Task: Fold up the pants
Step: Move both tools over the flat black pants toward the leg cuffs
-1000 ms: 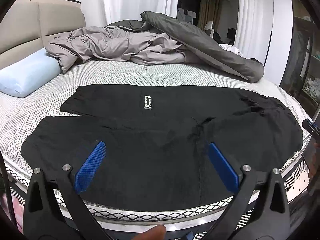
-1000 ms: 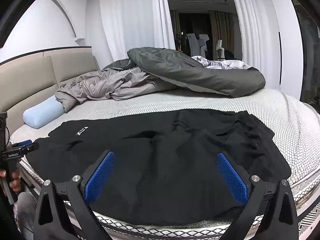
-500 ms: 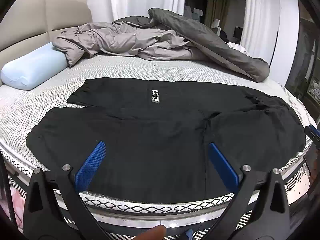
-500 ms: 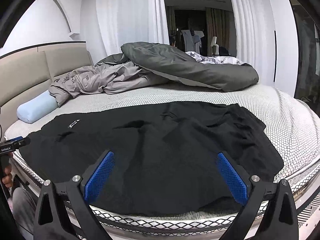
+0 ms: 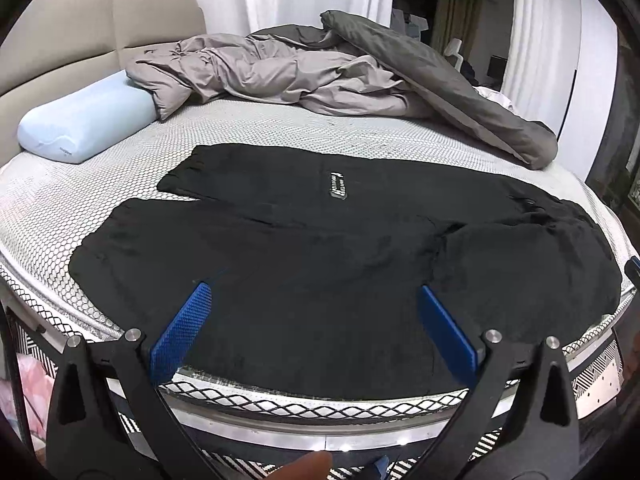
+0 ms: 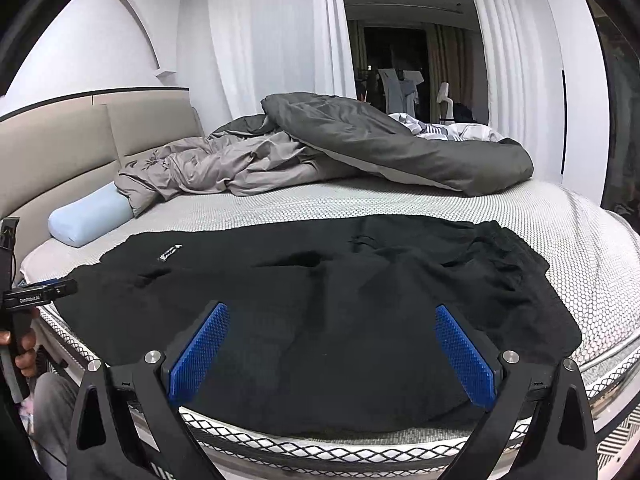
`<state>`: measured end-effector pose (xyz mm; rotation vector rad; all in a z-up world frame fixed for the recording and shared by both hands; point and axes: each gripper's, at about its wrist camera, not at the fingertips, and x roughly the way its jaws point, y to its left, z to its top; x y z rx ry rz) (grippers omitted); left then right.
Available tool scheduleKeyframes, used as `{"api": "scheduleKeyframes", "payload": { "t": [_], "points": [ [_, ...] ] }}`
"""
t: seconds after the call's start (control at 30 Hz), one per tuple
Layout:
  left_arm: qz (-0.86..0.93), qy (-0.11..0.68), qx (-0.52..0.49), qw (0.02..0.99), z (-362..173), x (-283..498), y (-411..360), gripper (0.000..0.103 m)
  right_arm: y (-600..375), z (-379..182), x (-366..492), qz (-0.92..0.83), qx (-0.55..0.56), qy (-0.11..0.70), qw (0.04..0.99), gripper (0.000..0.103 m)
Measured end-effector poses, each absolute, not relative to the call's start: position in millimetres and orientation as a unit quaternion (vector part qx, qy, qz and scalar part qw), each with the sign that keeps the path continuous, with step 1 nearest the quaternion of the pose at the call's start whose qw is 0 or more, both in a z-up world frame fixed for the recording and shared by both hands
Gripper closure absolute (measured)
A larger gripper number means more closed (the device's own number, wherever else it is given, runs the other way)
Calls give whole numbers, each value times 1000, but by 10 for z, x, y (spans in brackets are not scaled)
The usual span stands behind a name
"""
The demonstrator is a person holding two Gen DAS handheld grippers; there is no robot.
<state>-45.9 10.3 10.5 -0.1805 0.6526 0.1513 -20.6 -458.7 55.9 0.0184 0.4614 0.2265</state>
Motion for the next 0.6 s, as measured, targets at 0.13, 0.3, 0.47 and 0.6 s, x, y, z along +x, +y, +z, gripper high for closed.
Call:
{"api": "scheduleKeyframes", "payload": {
  "t": [0.13,0.3,0.47,0.6],
  "points": [
    [82,321,-90,939,85,-462,157,1,-4577,531,-180,108,4,229,967,0],
    [89,320,-98,938,49,-498,258,1,-4629,507,-148,100,10,234,967,0],
    [97,322,-95,937,4,-531,324,1,-4671,483,-129,97,19,236,967,0],
    [103,322,-101,936,-21,-571,404,1,-4705,441,-123,99,18,236,966,0]
  ]
}}
